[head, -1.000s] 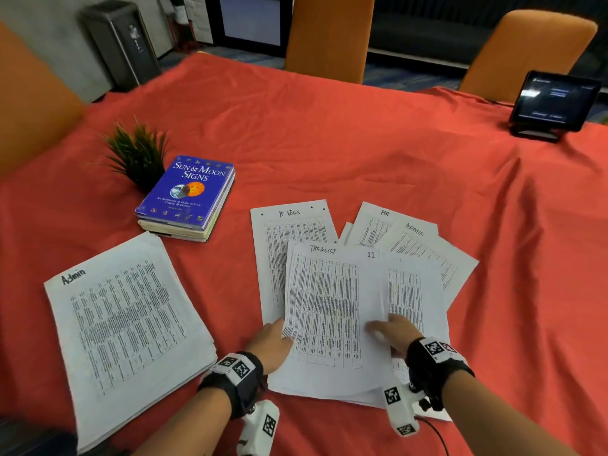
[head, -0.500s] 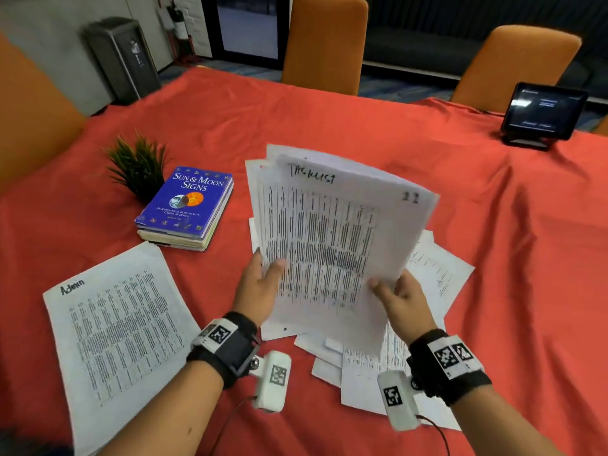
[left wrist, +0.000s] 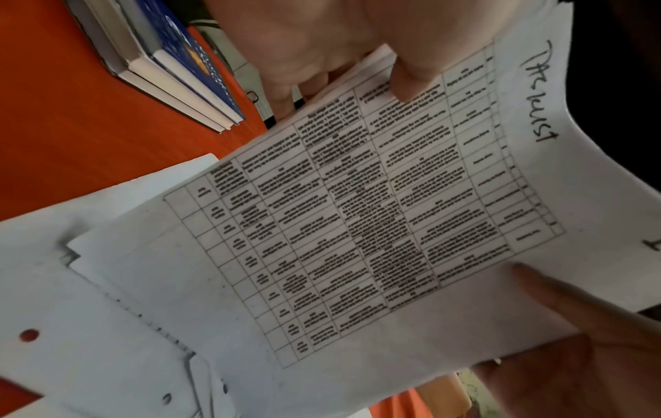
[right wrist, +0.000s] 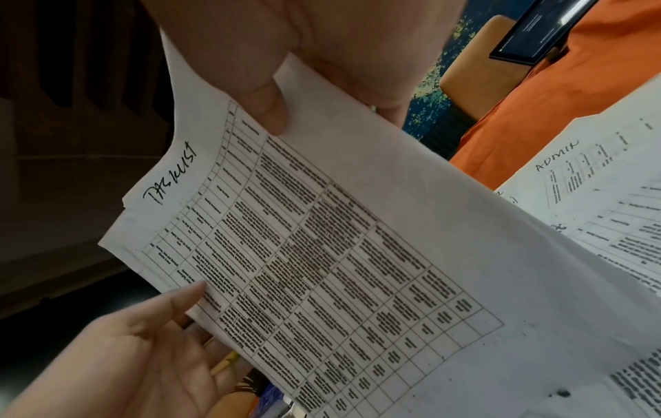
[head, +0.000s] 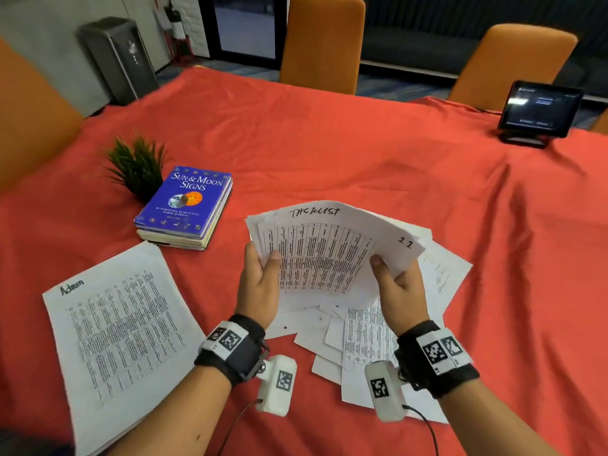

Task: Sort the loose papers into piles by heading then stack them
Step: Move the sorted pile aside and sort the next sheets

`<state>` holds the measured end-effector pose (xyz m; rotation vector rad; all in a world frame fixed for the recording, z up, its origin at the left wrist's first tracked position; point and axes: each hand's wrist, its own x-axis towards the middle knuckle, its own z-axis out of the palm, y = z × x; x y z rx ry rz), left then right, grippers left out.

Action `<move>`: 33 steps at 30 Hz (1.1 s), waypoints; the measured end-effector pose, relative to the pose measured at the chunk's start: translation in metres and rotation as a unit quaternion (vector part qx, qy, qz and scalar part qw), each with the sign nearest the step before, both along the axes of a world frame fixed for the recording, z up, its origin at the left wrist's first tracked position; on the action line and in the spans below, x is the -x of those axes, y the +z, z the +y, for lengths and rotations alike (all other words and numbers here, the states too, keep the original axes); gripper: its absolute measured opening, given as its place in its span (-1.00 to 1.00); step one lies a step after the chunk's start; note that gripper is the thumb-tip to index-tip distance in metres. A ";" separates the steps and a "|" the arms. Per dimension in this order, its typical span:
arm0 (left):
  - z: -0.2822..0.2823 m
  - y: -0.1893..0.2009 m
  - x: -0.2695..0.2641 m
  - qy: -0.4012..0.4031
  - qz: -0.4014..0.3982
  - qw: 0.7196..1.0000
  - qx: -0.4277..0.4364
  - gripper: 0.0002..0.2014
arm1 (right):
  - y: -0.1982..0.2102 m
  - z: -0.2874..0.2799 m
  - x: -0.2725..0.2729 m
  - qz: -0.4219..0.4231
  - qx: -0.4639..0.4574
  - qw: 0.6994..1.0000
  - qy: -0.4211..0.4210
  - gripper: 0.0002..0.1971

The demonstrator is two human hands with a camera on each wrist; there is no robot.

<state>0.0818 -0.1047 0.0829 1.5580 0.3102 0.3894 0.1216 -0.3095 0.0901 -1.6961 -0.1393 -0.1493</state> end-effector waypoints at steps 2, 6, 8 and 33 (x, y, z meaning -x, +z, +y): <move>-0.001 0.001 -0.001 0.005 -0.019 1.000 0.006 -0.78 | 0.004 0.002 -0.001 -0.001 -0.035 0.999 -0.013 -0.64; -0.005 0.005 -0.005 0.007 -0.020 0.999 0.026 -0.67 | 0.012 0.006 0.000 -0.023 -0.091 0.995 -0.038 -0.84; -0.010 0.008 -0.006 0.001 -0.010 0.999 0.037 -0.51 | 0.011 0.009 0.001 -0.015 -0.111 0.993 -0.049 -0.84; 0.012 -0.034 0.015 -0.019 0.022 0.998 -0.052 -0.79 | 0.002 0.018 -0.002 0.086 -0.092 0.990 -0.069 -0.79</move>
